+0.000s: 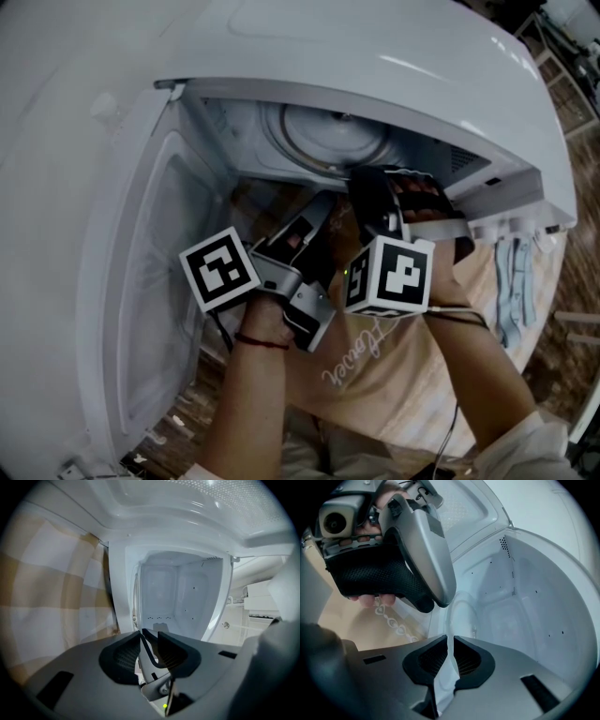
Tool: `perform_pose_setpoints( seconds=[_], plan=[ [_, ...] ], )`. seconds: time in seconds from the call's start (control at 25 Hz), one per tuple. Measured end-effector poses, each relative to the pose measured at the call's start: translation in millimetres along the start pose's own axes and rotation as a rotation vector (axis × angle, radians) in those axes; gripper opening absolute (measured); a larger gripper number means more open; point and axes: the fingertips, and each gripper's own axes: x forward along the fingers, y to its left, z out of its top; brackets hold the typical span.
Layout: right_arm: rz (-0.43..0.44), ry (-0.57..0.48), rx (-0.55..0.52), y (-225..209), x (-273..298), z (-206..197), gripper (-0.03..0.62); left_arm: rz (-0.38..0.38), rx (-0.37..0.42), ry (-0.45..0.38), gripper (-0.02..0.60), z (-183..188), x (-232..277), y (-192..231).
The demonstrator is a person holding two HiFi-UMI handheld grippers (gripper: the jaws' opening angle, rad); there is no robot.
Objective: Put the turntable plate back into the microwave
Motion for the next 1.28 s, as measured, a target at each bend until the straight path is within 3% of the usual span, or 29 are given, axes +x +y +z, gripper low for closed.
perform_pose_setpoints(
  seconds=[1.28],
  plan=[
    [0.0, -0.003, -0.012, 13.3, -16.6, -1.0, 0.072, -0.011, -0.033, 0.006, 0.101, -9.7, 1.0, 1.1]
  ],
)
